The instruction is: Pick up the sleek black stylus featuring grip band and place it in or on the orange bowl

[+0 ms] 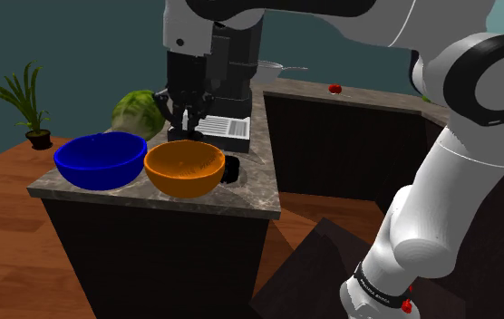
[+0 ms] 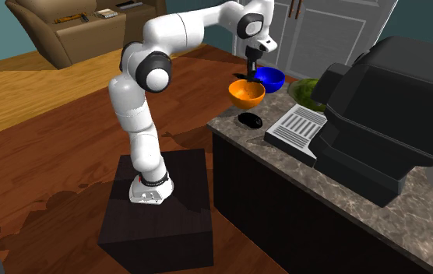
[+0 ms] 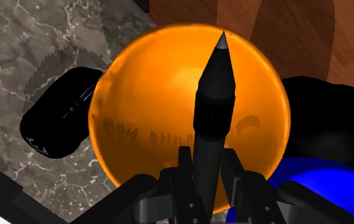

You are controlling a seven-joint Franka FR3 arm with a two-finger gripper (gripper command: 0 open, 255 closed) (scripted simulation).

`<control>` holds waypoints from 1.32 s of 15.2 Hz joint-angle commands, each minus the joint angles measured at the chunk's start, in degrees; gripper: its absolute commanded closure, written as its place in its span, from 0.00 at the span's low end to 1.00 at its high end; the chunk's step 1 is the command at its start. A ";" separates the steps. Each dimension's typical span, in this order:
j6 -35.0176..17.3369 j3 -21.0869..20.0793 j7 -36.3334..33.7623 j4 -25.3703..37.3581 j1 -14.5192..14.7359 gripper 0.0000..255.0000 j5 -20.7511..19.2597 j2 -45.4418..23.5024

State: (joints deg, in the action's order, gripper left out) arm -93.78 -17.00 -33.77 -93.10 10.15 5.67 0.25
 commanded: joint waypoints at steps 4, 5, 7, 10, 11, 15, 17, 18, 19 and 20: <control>-3.79 -0.01 0.37 -4.29 0.01 1.00 0.19 0.53; -4.58 -0.01 0.46 -5.17 0.01 1.00 0.23 0.62; -6.14 -0.01 0.62 -6.86 0.02 1.00 0.30 0.76; -7.13 -0.02 0.72 -7.92 0.02 1.00 0.33 0.82; -7.13 -0.02 0.72 -7.92 0.02 1.00 0.33 0.82; -7.13 -0.02 0.72 -7.92 0.02 1.00 0.33 0.82; -7.13 -0.02 0.72 -7.92 0.02 0.00 0.33 0.82; -7.13 -0.02 0.72 -7.92 0.02 0.00 0.33 0.82; -7.13 -0.02 0.72 -7.92 0.02 0.00 0.33 0.82; -7.13 -0.02 0.72 -7.92 0.02 0.00 0.33 0.82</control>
State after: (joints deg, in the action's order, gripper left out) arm -100.91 -17.02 -33.05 -101.02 10.17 6.00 1.07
